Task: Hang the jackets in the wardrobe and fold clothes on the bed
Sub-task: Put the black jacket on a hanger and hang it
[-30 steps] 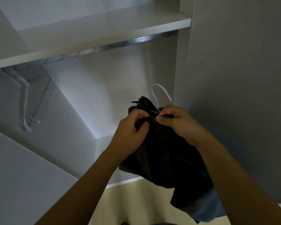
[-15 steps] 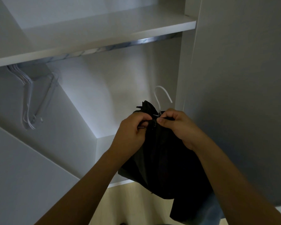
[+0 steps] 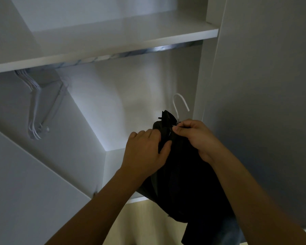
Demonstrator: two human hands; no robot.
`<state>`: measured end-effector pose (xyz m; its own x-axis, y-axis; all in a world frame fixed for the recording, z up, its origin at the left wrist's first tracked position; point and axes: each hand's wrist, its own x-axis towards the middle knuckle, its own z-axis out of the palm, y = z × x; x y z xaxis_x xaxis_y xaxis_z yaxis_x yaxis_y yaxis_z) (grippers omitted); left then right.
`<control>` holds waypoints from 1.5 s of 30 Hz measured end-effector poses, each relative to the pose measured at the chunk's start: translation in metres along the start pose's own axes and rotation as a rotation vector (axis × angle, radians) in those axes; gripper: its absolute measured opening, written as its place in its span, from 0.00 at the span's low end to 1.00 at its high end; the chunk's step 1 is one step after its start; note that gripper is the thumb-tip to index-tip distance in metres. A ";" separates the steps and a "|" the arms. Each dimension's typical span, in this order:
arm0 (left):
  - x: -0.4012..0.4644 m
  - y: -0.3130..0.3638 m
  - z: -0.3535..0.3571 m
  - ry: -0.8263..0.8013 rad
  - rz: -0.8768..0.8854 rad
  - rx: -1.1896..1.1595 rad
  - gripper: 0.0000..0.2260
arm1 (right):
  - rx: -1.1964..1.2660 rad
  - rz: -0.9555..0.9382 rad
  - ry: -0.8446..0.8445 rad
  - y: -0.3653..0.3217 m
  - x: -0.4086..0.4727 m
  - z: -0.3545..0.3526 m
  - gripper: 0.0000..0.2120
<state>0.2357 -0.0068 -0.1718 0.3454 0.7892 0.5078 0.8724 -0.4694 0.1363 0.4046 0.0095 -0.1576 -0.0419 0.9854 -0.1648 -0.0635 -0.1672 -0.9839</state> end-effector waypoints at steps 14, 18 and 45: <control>0.004 0.006 -0.001 -0.216 0.053 0.074 0.13 | 0.007 -0.053 0.169 -0.008 0.006 0.007 0.15; 0.011 0.004 -0.013 -0.322 0.149 0.180 0.11 | -0.035 -0.142 0.254 -0.010 0.011 0.021 0.15; 0.008 -0.006 -0.035 -0.163 0.093 -0.132 0.13 | -0.037 -0.056 0.081 -0.035 0.016 0.028 0.11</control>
<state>0.2212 -0.0115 -0.1390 0.4826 0.7890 0.3801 0.7853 -0.5820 0.2110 0.3786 0.0303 -0.1236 0.0411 0.9927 -0.1134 -0.0271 -0.1123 -0.9933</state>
